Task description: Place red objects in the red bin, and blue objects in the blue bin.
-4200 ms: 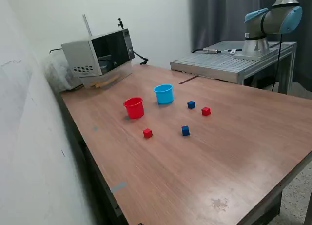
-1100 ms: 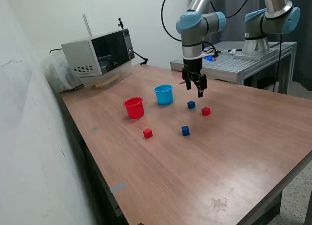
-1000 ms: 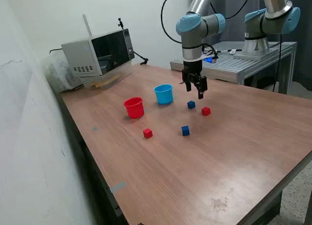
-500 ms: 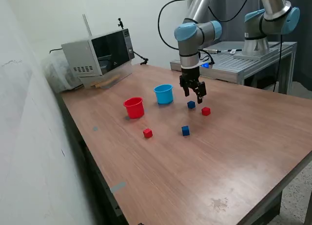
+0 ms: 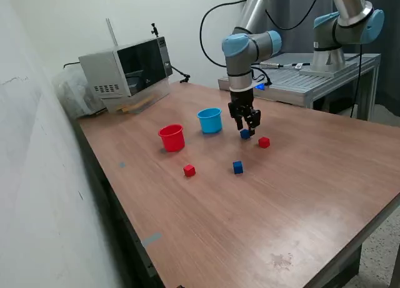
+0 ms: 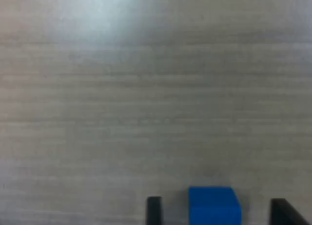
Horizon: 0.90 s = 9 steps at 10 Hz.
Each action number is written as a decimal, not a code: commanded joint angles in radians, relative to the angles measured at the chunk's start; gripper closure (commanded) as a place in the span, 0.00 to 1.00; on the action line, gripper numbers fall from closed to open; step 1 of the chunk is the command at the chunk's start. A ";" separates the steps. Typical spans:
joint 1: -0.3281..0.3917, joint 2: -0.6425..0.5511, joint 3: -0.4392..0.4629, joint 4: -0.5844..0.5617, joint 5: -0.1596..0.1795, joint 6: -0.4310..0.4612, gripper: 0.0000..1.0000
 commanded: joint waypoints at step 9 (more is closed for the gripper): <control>0.001 -0.236 -0.005 0.102 0.001 -0.040 1.00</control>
